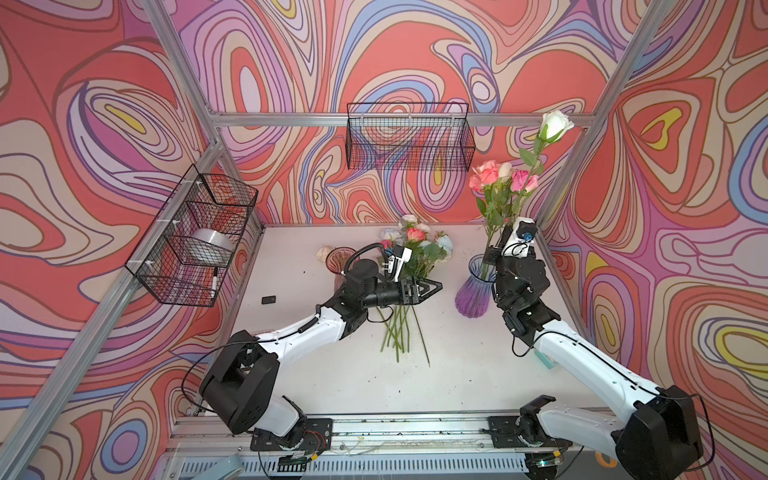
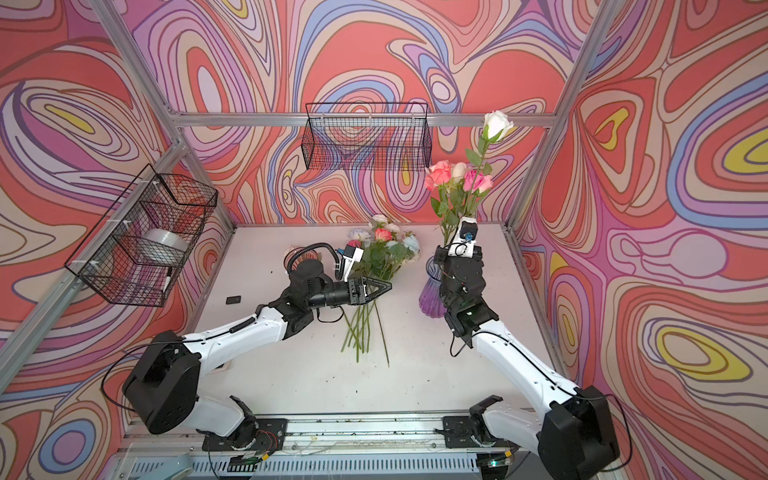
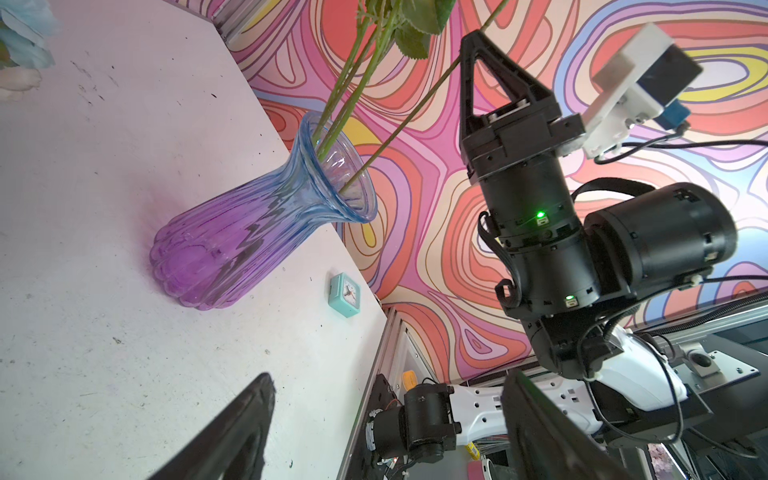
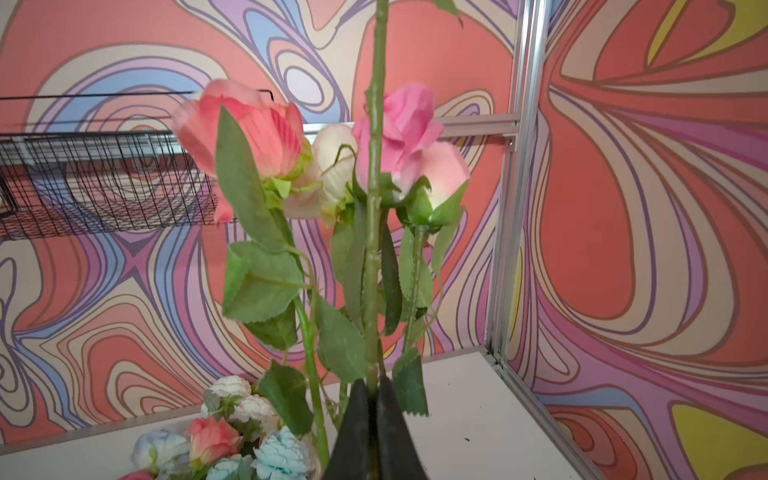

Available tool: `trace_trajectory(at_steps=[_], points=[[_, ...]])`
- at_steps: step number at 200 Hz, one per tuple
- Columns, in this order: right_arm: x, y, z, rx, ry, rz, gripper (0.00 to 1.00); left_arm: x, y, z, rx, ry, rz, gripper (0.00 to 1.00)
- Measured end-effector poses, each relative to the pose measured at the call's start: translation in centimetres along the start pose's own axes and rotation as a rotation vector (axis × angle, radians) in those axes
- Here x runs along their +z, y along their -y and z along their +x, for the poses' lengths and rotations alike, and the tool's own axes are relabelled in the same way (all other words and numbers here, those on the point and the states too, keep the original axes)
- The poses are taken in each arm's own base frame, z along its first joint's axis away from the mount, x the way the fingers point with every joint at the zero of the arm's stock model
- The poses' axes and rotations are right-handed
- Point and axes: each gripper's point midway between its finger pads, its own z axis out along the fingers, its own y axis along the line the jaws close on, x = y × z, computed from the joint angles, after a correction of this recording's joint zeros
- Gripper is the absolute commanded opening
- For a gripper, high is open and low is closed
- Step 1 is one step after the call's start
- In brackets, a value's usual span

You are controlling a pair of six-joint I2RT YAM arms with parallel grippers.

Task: Arrange the flowers into the vase
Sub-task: 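Lower the white rose stem into the purple vase and open the right gripper, then move the right gripper back down onto the stems of the bunch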

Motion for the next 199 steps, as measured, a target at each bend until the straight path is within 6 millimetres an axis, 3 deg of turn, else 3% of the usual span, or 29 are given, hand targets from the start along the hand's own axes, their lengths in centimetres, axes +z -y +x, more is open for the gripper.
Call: trace_trajectory(at_steps=[33,70,135,165,199], points=[[-0.3,0.2,1.2,0.006,-0.05,0.003,0.0,0.0,-0.1,0.1,0.002,-0.003,-0.004,0.84],[-0.5,0.4,1.8,0.019,-0.084,0.005,0.18,0.0,-0.5,0.1,0.003,0.0,-0.019,0.84],[-0.7,0.5,3.2,0.017,-0.168,0.009,0.25,-0.2,-0.7,0.1,0.019,0.004,-0.043,0.84],[-1.1,0.7,3.0,0.028,-0.199,0.011,0.28,-0.2,-0.6,0.1,0.026,0.005,-0.042,0.84],[-2.2,1.3,0.9,0.062,-0.205,0.004,0.3,-0.8,-0.4,-0.1,0.055,0.015,-0.065,0.84]])
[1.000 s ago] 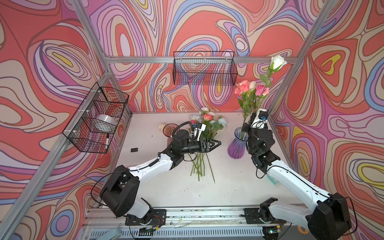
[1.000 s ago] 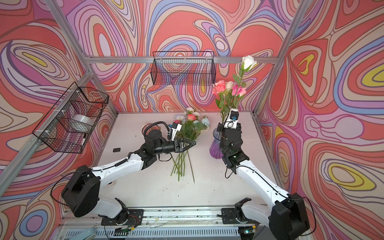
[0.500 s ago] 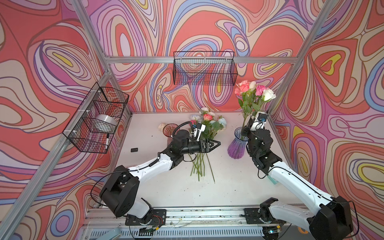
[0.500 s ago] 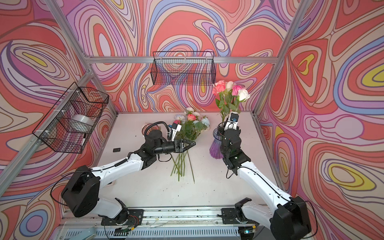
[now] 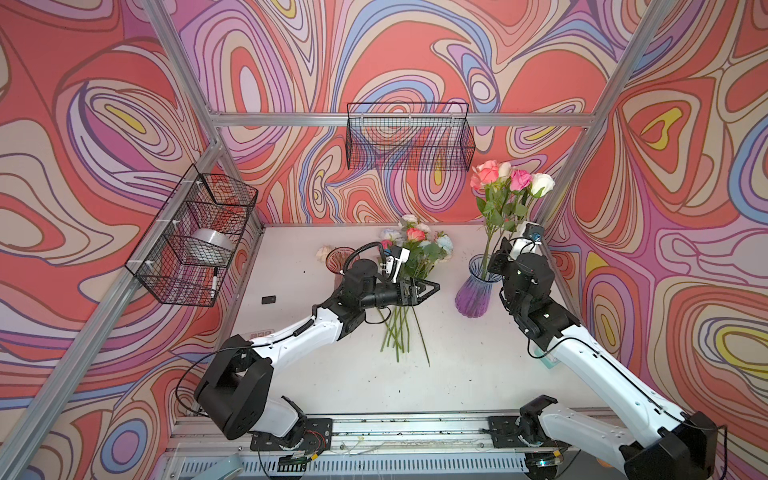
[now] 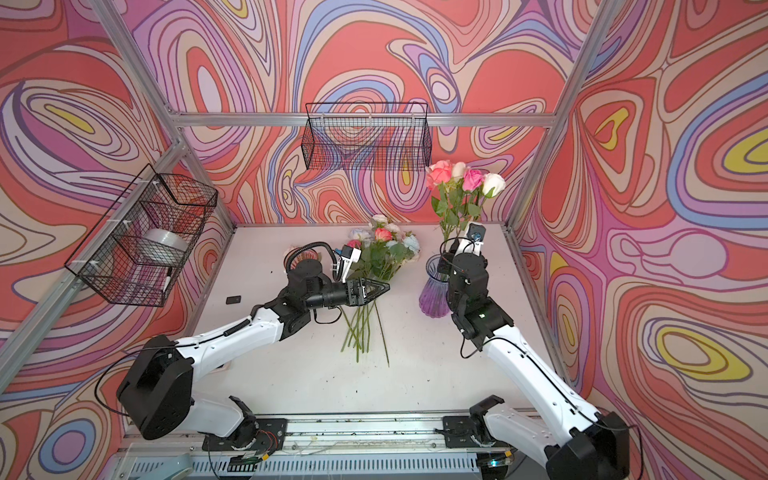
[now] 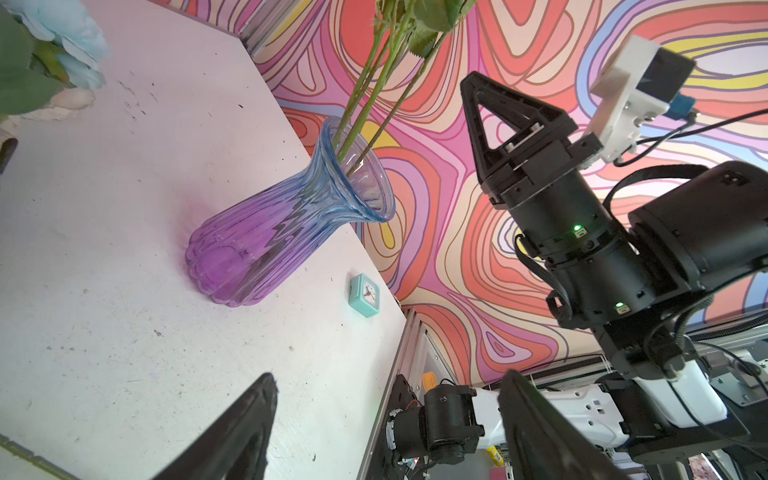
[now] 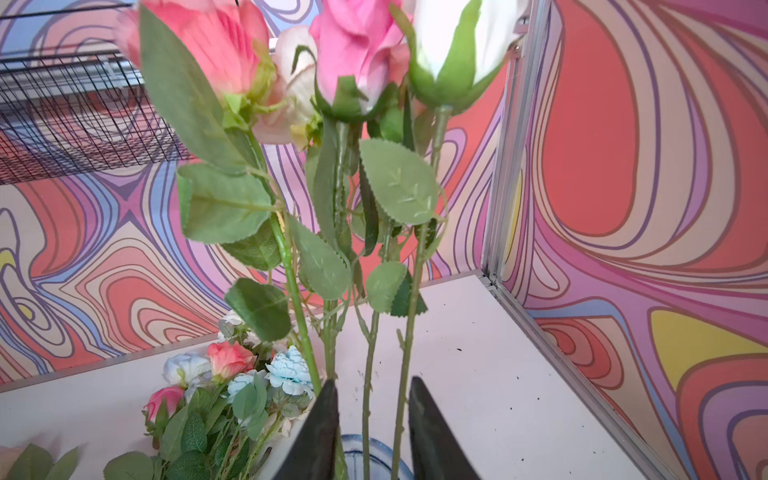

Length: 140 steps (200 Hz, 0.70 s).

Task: Arrange the flowers into the vase
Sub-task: 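Move the right gripper back down onto the stems of the bunch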

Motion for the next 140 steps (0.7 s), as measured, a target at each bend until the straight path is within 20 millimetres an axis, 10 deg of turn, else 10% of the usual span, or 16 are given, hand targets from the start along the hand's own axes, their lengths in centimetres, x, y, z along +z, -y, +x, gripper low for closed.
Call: trace_trajectory(at_steps=[36,68,140], points=[[-1.9,-0.5,-2.7,0.032,-0.004,-0.06,0.26,-1.4,1.2,-1.0,0.075,0.036,-0.039,0.85],[-3.7,-5.0,-3.8,0.022,-0.04,-0.196,0.21,-3.6,2.6,-3.2,0.168,0.122,-0.11,0.86],[-5.4,-18.9,6.2,-0.137,-0.307,-0.467,0.22,-15.9,-1.1,-10.0,0.244,0.629,-0.68,0.95]])
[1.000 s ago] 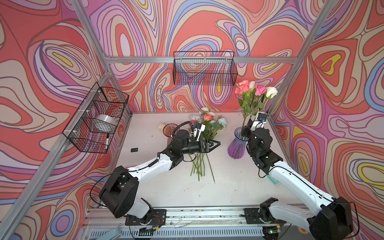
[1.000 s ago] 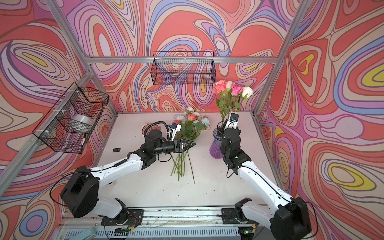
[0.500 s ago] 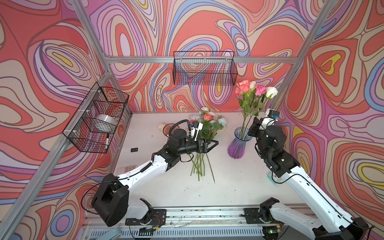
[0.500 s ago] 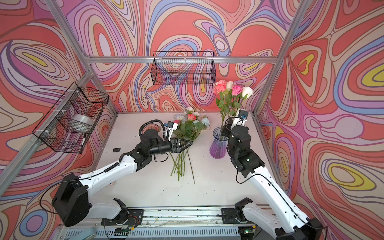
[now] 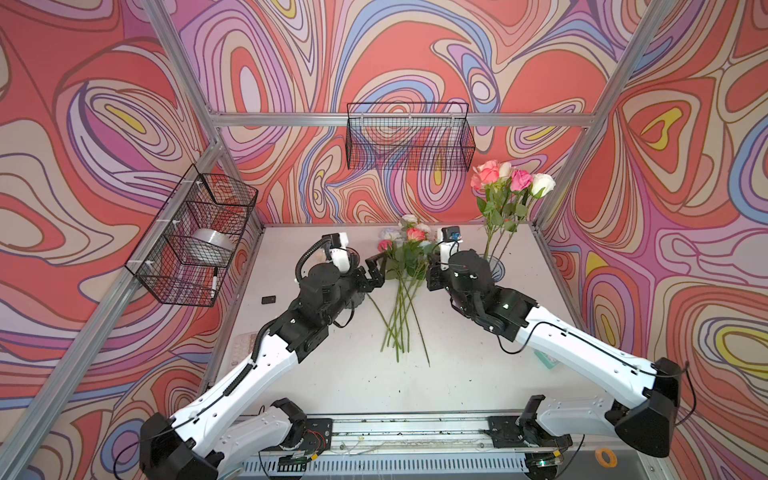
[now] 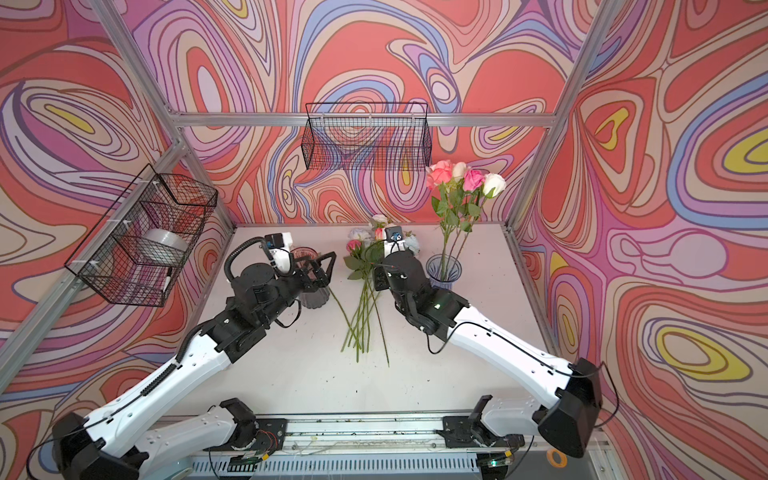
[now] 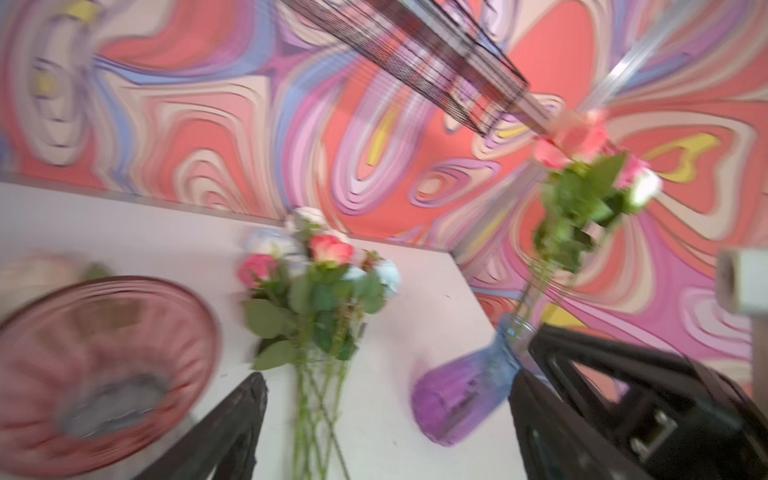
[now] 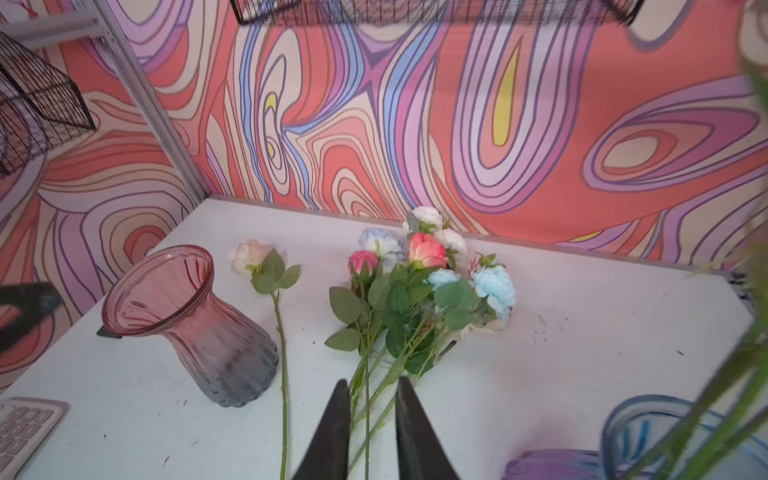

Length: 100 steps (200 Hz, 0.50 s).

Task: Arrange the flowers into the vase
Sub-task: 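Move the right gripper back down onto the stems of the bunch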

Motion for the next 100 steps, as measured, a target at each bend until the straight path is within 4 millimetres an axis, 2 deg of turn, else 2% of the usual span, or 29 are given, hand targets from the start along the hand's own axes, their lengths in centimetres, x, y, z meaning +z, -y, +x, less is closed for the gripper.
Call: trace_trajectory(at_steps=[23,43,74,100], points=[[3.2,-1.1,2.6,0.07,-0.099,0.029,0.22,-1.0,-4.9,-1.5,-0.024,0.106,-0.227,0.95],[5.8,-1.8,5.2,0.128,-0.173,0.064,0.21,-1.7,-7.5,-1.6,-0.039,0.14,-0.332,0.95],[9.0,-1.9,10.3,0.137,-0.293,0.138,0.21,-2.2,-8.4,-1.7,-0.049,0.16,-0.376,0.95],[11.3,-1.9,13.5,0.122,-0.382,0.178,0.19,-2.1,-8.4,-1.7,-0.054,0.159,-0.374,0.94]])
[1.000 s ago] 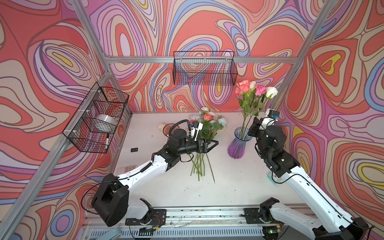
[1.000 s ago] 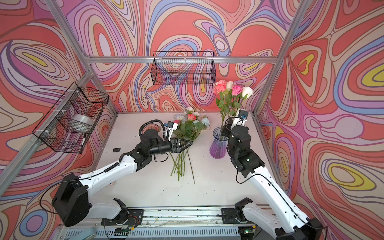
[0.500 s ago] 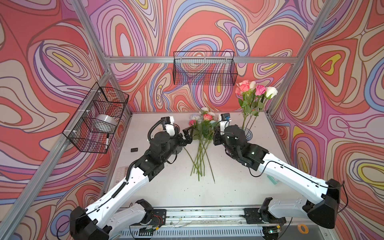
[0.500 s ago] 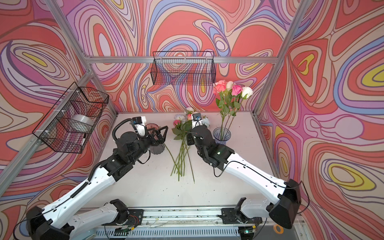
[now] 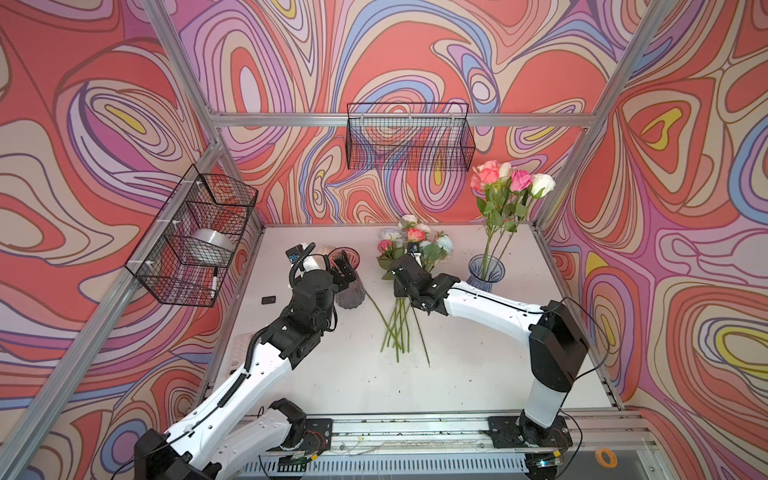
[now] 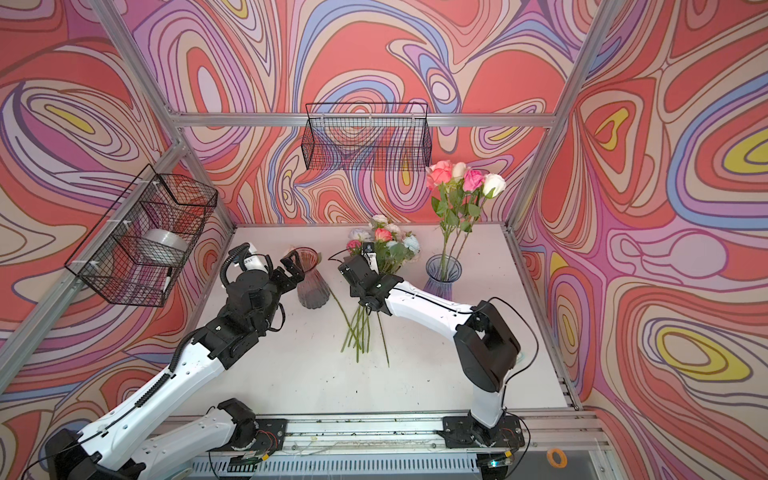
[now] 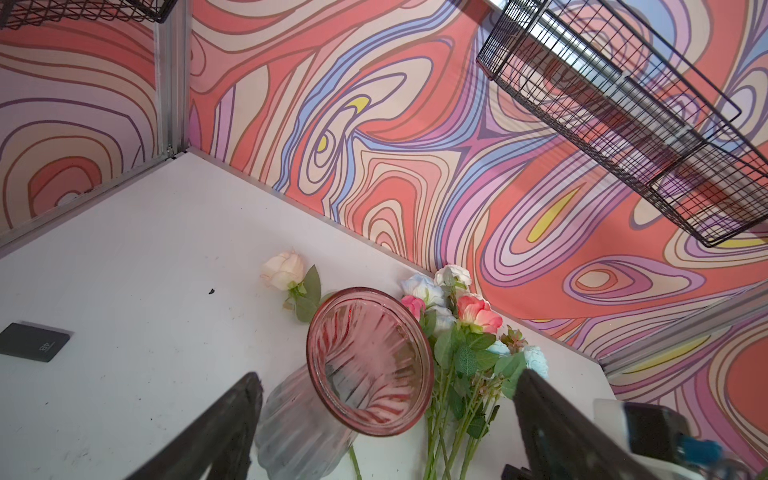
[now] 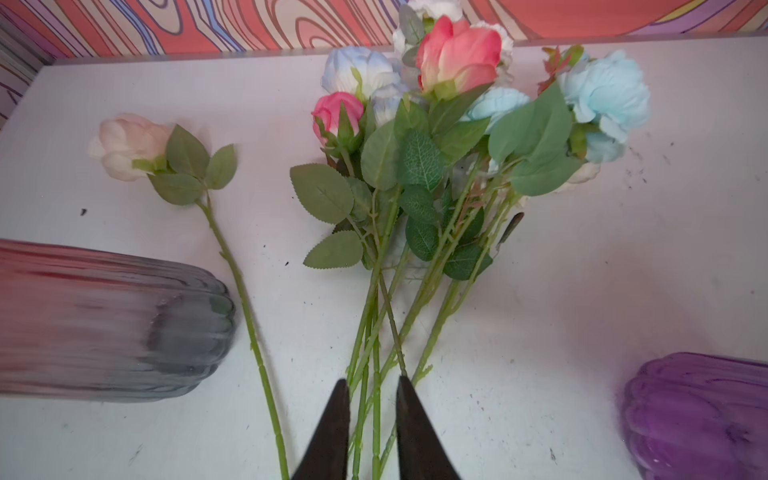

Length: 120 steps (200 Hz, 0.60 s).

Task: Arrange the flowers into the vase
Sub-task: 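Move the right gripper back down onto the stems of the bunch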

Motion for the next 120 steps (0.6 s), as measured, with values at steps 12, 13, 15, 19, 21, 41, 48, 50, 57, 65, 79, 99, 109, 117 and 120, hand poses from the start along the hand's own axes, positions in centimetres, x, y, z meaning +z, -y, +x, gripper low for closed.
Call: trace_trajectory(at_steps=[12,13,15,19,21,41,48,50,57,65,79,99,109,117,120], points=[[1.3,0.1,0.7,0.007,-0.037,0.002,0.18,0.0,0.1,0.1,-0.003,-0.005,0.005,0.94],[1.4,0.1,0.8,0.009,-0.041,0.001,0.18,0.0,0.1,0.1,-0.003,-0.005,0.006,0.94],[1.6,0.2,0.9,0.011,-0.046,0.001,0.18,0.0,0.1,0.1,-0.003,-0.006,0.007,0.94],[2.0,0.4,1.1,0.015,-0.058,0.003,0.18,0.0,0.2,0.2,-0.003,-0.008,0.009,0.94],[2.2,0.4,1.2,0.019,-0.065,0.004,0.18,0.0,0.2,0.2,-0.003,-0.009,0.01,0.94],[3.8,1.4,2.0,0.057,-0.122,0.005,0.18,0.2,0.4,0.6,-0.003,-0.028,0.023,0.94],[4.2,1.6,2.3,0.073,-0.139,0.003,0.19,0.3,0.5,0.9,-0.004,-0.036,0.026,0.93],[4.3,1.6,2.4,0.075,-0.143,0.001,0.19,0.3,0.5,1.0,-0.004,-0.04,0.028,0.93],[4.7,1.8,2.7,0.087,-0.159,-0.002,0.19,0.5,0.6,1.3,-0.003,-0.05,0.031,0.93],[4.9,1.7,3.0,0.095,-0.174,-0.011,0.2,0.6,0.7,1.7,0.001,-0.064,0.033,0.93],[5.0,1.3,3.5,0.1,-0.196,-0.033,0.2,0.9,0.8,2.4,0.008,-0.092,0.035,0.92],[4.8,0.1,3.8,0.089,-0.22,-0.093,0.2,1.2,0.9,3.1,0.019,-0.12,0.036,0.92],[4.9,-0.9,4.1,0.074,-0.243,-0.141,0.2,1.2,0.9,3.2,0.022,-0.128,0.034,0.92],[5.1,-1.8,4.4,0.056,-0.26,-0.183,0.2,1.2,0.8,3.3,0.024,-0.13,0.031,0.92],[5.2,-2.1,4.4,0.051,-0.262,-0.195,0.2,1.2,0.8,3.3,0.025,-0.13,0.03,0.92]])
